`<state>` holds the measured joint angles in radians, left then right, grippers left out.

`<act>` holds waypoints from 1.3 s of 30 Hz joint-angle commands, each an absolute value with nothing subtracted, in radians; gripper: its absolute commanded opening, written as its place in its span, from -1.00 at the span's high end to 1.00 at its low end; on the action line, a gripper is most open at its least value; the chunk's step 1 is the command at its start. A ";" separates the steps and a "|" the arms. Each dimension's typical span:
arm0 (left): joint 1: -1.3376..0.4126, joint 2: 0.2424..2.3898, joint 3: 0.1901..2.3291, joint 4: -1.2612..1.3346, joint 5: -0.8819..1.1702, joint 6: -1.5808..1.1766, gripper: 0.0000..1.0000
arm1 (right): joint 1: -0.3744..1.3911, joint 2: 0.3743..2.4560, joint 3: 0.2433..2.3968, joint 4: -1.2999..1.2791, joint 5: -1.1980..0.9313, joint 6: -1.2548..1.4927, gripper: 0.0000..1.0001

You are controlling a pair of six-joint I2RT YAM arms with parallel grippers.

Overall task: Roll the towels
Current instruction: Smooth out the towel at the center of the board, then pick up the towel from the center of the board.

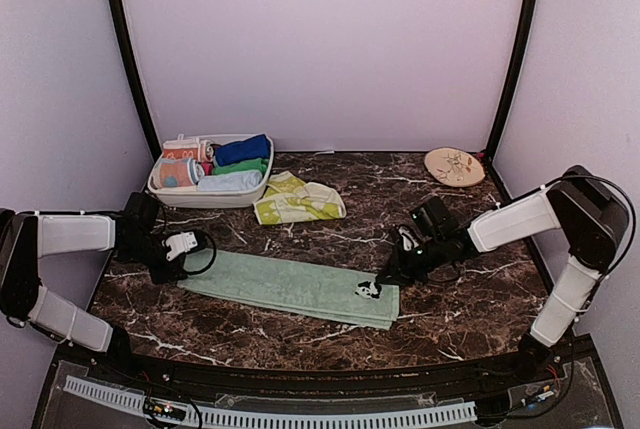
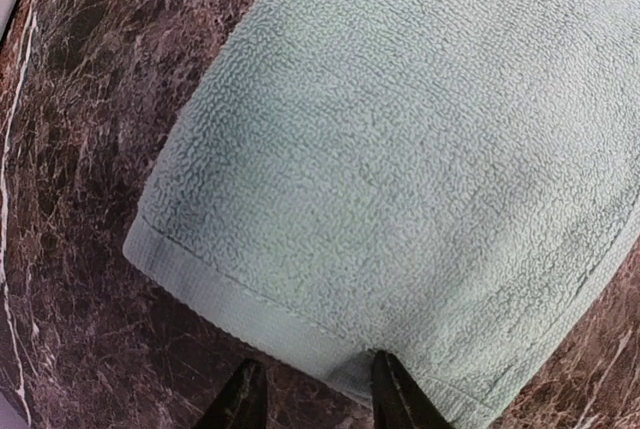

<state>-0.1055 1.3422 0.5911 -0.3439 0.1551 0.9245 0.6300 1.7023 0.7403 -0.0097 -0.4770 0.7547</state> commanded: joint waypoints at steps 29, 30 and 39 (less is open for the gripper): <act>-0.101 1.357 0.574 -0.404 0.129 0.935 0.26 | 0.625 1.587 0.821 -0.331 -0.329 0.438 0.25; -0.102 1.360 0.574 -0.402 0.128 0.933 0.26 | 0.628 1.608 0.821 -0.323 -0.343 0.442 0.28; -0.102 1.359 0.552 -0.395 0.126 0.935 0.27 | 0.642 1.620 0.828 -0.294 -0.439 0.459 0.66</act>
<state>-0.1047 1.3407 0.5900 -0.3374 0.1551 0.9245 0.6346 1.6199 0.8223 -0.3325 -0.3733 0.4557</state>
